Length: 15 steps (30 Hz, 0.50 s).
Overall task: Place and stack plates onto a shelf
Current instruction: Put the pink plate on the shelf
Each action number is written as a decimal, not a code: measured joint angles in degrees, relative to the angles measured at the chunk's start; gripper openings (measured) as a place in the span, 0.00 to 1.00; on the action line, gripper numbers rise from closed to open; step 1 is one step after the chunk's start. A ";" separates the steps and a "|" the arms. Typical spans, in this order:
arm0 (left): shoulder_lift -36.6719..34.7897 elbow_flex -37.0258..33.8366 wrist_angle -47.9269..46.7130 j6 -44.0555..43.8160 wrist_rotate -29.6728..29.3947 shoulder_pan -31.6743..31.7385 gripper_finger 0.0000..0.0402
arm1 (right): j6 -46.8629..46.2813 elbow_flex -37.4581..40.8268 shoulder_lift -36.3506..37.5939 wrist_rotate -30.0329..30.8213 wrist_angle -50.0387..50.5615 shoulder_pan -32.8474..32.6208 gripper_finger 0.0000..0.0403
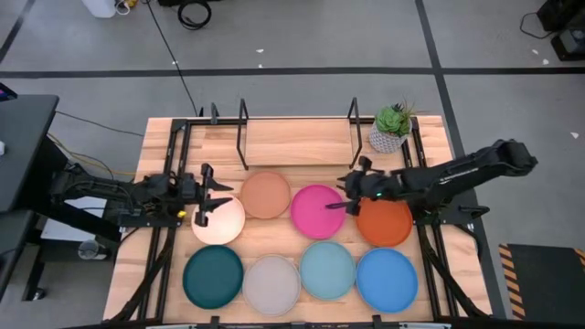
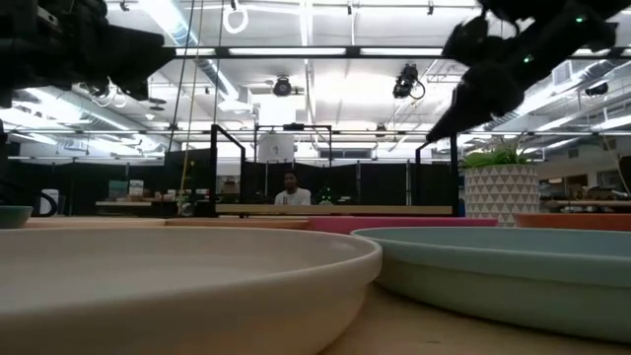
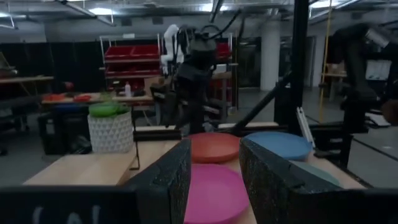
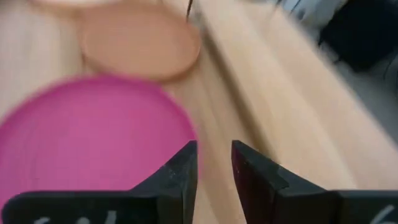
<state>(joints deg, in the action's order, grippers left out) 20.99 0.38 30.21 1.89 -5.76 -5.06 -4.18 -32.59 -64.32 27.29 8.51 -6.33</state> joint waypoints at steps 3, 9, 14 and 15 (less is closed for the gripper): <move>0.00 0.00 -1.24 0.27 -0.75 0.00 0.35 | 0.95 -4.00 -6.04 -2.45 3.61 -0.01 0.30; 0.00 0.00 -0.59 1.40 -5.22 0.00 0.35 | 7.35 -12.40 -16.42 -10.73 12.89 -0.36 0.45; 0.00 0.00 -0.75 1.80 -9.14 0.00 0.35 | 11.74 -17.90 -21.51 -16.89 20.65 -3.20 0.57; 0.00 0.00 -0.75 2.05 -9.57 0.00 0.35 | 11.78 -18.45 -22.21 -16.90 21.38 -3.97 0.58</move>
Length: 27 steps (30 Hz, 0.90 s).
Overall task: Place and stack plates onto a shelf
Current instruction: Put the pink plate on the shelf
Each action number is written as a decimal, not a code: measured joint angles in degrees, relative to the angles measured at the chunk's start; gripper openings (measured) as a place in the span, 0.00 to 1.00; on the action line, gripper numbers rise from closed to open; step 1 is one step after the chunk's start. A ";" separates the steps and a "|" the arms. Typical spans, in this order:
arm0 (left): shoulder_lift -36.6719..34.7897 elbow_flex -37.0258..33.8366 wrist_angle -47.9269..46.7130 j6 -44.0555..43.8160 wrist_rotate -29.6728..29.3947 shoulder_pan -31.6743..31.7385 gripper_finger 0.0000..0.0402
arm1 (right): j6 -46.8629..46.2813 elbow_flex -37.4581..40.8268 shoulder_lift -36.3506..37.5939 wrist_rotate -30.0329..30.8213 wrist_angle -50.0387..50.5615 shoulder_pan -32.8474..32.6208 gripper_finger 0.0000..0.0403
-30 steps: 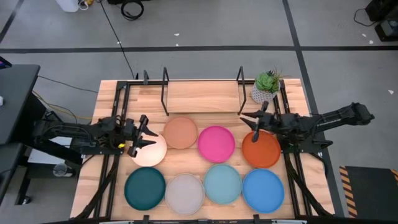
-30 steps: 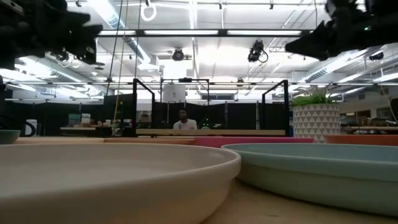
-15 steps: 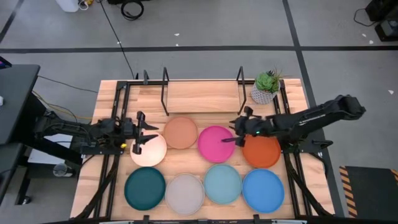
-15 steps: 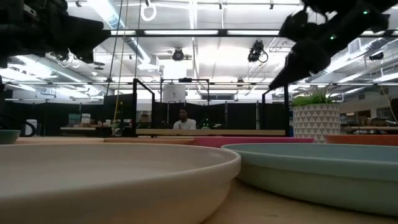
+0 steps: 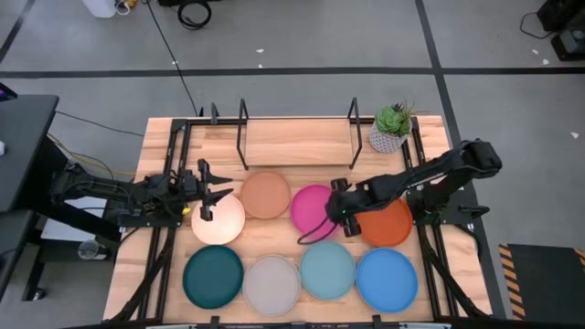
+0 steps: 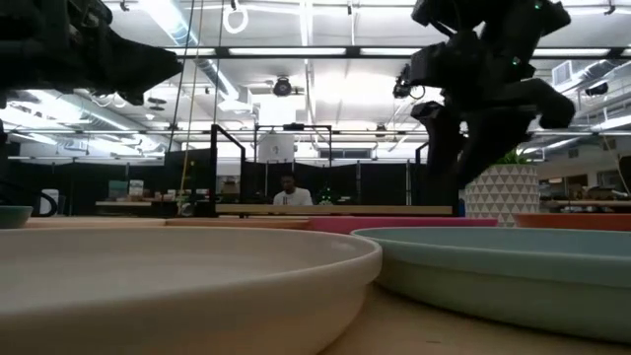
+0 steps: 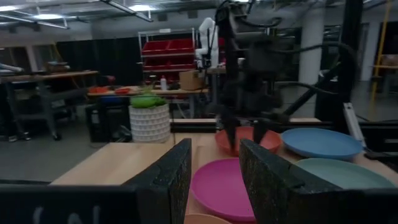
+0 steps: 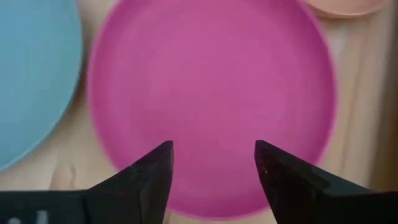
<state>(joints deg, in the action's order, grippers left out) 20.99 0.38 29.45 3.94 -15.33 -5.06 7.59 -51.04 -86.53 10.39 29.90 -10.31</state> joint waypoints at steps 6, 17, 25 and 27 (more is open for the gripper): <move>0.00 0.00 -0.09 0.23 -0.81 0.00 0.35 | -0.17 -0.32 -3.19 0.42 2.35 -4.71 0.58; 0.00 0.00 -0.13 1.89 -3.13 0.00 0.35 | -1.36 -0.33 -4.16 3.18 3.31 -9.27 0.49; 0.00 0.00 -0.13 2.74 -3.13 0.00 0.35 | 2.33 -0.33 -8.29 3.05 3.22 -9.81 0.44; 0.00 0.00 -0.13 2.74 -3.13 0.00 0.35 | 2.91 -0.33 -9.76 4.37 3.21 -9.81 0.42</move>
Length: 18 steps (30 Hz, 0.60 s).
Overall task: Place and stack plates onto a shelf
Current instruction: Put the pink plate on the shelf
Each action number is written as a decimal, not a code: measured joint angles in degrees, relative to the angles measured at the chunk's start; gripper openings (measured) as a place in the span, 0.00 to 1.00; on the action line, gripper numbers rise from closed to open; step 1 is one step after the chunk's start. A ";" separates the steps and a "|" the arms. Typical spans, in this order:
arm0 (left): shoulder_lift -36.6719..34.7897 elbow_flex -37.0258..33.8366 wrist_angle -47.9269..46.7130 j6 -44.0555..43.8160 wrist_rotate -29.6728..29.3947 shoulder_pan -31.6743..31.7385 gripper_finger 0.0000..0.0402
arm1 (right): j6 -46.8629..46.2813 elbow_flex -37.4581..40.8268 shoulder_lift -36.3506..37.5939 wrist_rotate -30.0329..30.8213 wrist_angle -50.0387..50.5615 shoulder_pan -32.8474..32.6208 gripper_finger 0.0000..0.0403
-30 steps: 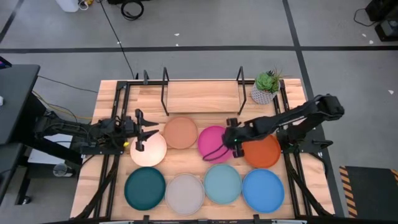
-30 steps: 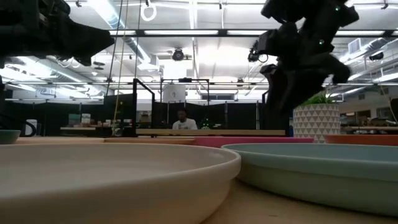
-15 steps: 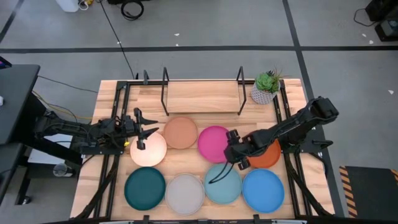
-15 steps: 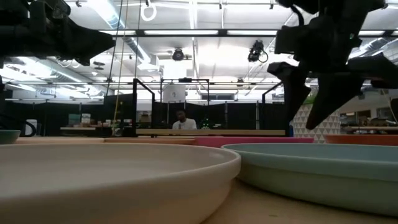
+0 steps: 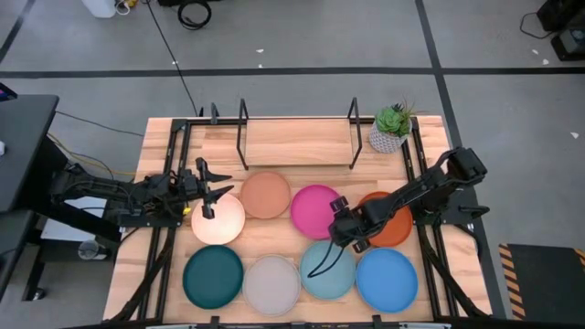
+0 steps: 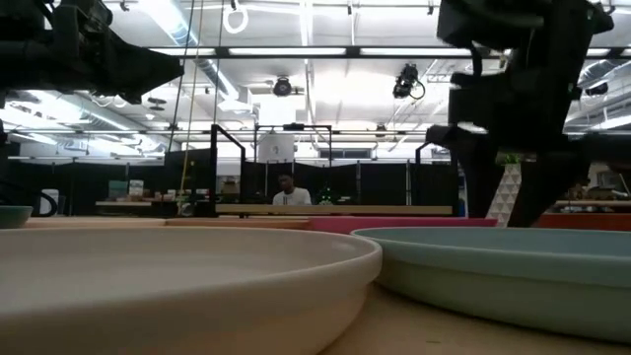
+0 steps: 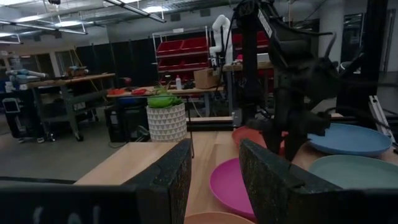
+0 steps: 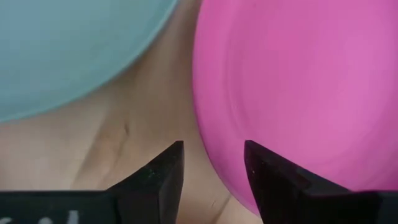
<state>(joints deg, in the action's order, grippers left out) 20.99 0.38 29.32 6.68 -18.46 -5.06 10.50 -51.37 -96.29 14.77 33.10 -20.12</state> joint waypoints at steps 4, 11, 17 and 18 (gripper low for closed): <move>0.00 0.00 0.00 0.00 0.00 0.00 0.35 | 0.24 -0.02 -1.71 1.06 -0.15 0.00 0.35; 0.00 0.00 -0.02 0.00 -0.02 0.00 0.35 | 1.74 -0.01 -1.31 2.29 -0.24 0.07 0.16; 0.00 0.00 -0.54 0.02 0.00 0.00 0.35 | 3.89 -0.02 -1.07 4.50 -0.50 0.09 0.06; 0.00 0.00 -0.57 0.02 0.00 0.00 0.35 | 3.91 -0.07 -1.07 4.50 -0.45 0.09 0.06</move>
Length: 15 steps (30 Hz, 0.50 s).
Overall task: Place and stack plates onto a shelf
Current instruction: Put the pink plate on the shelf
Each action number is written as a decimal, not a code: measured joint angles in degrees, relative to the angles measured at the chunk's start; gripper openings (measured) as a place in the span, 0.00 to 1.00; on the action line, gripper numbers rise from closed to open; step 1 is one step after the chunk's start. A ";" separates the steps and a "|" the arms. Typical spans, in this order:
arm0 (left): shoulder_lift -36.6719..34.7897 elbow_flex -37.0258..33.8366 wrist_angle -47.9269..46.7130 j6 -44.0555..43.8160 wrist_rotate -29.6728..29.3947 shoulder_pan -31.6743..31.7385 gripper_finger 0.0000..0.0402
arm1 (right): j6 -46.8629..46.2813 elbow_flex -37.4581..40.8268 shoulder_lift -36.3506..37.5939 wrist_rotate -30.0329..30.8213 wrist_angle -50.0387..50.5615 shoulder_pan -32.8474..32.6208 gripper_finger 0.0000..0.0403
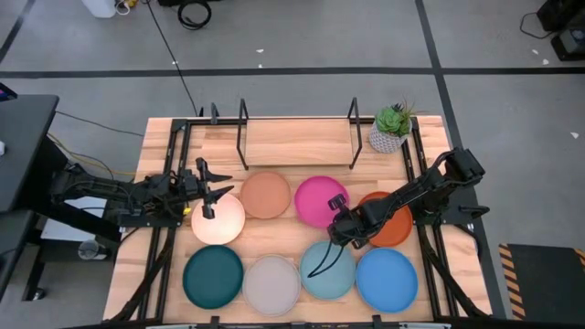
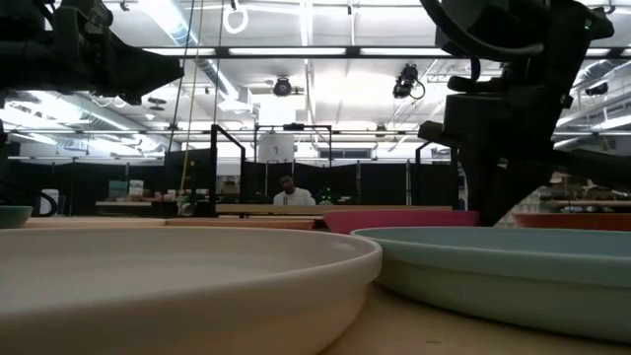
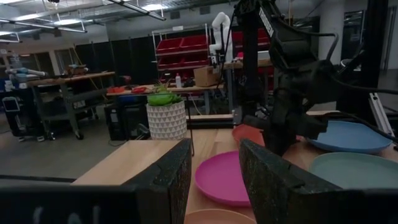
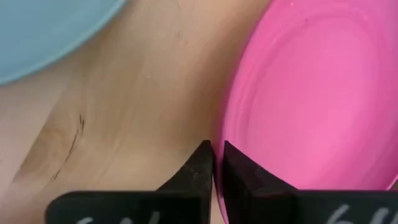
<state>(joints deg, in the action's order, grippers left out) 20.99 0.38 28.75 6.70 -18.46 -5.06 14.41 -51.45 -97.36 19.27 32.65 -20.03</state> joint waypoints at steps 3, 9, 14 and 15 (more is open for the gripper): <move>0.00 0.00 0.02 0.00 0.00 0.00 0.35 | 0.47 -2.06 0.00 -0.36 2.06 0.02 0.06; 0.00 0.02 0.02 -0.04 0.00 0.00 0.35 | 1.85 -11.25 -0.02 -1.32 10.38 -0.21 0.06; 0.00 0.00 -0.30 -0.32 0.02 0.00 0.35 | 2.34 -19.12 -0.02 3.71 18.71 -0.12 0.06; 0.00 0.00 -0.31 -0.37 0.02 0.00 0.35 | 2.61 -20.13 -0.02 5.58 19.41 0.15 0.06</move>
<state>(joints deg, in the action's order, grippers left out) 20.99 0.38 28.45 6.33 -18.44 -5.06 17.02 -71.57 -97.38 24.84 52.07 -19.88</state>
